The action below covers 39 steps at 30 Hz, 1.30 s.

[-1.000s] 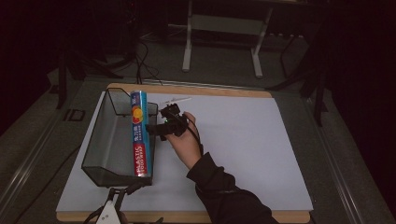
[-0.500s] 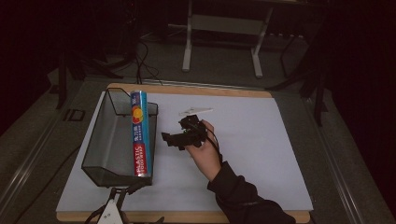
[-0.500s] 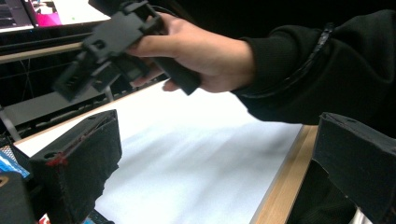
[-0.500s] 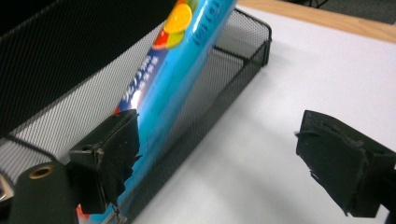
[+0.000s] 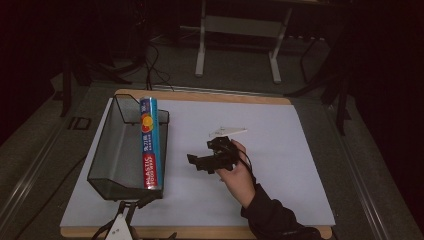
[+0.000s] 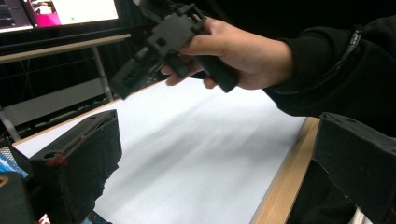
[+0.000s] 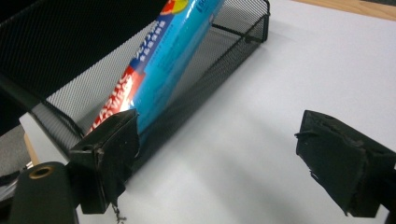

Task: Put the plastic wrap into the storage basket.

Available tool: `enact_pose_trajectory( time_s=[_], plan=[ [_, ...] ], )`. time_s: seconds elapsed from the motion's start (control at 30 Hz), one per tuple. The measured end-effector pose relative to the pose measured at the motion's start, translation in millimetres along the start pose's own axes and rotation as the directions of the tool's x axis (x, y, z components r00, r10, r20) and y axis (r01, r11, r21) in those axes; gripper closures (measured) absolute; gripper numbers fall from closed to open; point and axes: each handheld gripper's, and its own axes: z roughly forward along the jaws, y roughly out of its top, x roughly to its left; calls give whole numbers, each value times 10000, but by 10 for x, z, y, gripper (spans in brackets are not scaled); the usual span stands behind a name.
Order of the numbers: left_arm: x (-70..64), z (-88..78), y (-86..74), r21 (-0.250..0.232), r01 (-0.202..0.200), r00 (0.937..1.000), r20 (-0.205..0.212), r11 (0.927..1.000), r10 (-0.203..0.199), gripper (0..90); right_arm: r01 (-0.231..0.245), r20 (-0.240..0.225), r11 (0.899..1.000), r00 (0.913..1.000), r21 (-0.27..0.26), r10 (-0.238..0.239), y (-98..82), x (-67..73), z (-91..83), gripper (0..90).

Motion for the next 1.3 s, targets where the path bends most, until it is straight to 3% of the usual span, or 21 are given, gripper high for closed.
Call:
enact_pose_trajectory(
  time_s=[0.2,0.5,0.77,0.93,1.0,1.3],
  plan=[
    [-4,9,0,15,17,10000,-4,10000,-17,20,106,-25,9999,9999,-46,-106,-159,-62,-165,132],
    [-14,23,-7,96,13,10000,35,10000,-14,20,-130,-102,9998,9999,155,132,-446,-194,-372,131],
    [-16,32,-8,153,-14,10000,38,9999,13,20,-164,-138,9999,9998,-36,163,-668,-235,-577,133],
    [-17,31,-6,141,0,10000,54,9999,-1,20,-265,-432,9996,9987,-21,264,-781,-274,-647,135],
    [-13,30,-7,136,9,10000,43,9999,-9,20,-49,-252,10000,9997,-25,48,-822,-275,-675,135],
    [-11,25,-7,139,4,10000,55,9999,-5,20,239,-399,9985,9989,-487,-258,-938,-310,-861,131]
  ],
)
